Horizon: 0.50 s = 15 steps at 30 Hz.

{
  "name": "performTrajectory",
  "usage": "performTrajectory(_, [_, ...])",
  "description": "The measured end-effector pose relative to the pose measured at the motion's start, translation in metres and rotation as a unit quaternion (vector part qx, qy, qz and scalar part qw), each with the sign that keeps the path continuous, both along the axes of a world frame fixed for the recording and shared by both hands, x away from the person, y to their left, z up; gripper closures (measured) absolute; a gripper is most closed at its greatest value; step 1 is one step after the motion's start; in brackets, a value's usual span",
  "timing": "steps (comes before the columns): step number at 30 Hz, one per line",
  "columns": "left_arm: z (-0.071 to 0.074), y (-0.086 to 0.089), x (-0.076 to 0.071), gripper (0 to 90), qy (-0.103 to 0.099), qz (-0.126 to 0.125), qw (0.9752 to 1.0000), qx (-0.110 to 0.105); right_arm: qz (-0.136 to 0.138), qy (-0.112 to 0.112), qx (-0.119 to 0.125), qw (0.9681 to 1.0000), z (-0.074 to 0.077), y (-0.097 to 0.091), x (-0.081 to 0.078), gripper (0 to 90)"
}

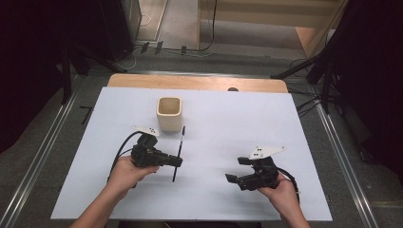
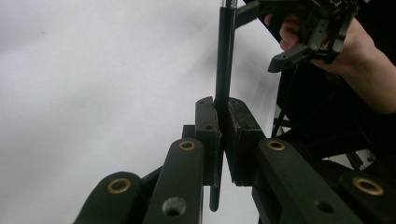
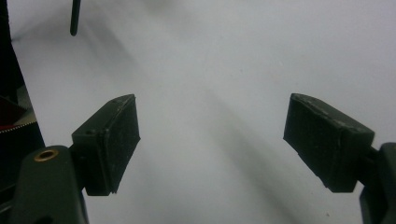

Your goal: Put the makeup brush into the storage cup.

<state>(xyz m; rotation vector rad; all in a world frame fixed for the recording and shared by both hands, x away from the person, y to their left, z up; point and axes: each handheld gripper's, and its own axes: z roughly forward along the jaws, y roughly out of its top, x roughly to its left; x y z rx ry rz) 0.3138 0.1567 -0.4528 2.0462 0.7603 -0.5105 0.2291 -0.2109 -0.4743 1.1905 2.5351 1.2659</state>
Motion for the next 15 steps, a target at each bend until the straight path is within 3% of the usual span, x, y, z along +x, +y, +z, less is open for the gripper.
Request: performTrajectory(15, [0.009,0.031,0.014,84.8,-0.013,0.039,0.9991,-0.007,0.009,0.005,-0.001,0.9999,-0.001,0.005,0.002,19.4])
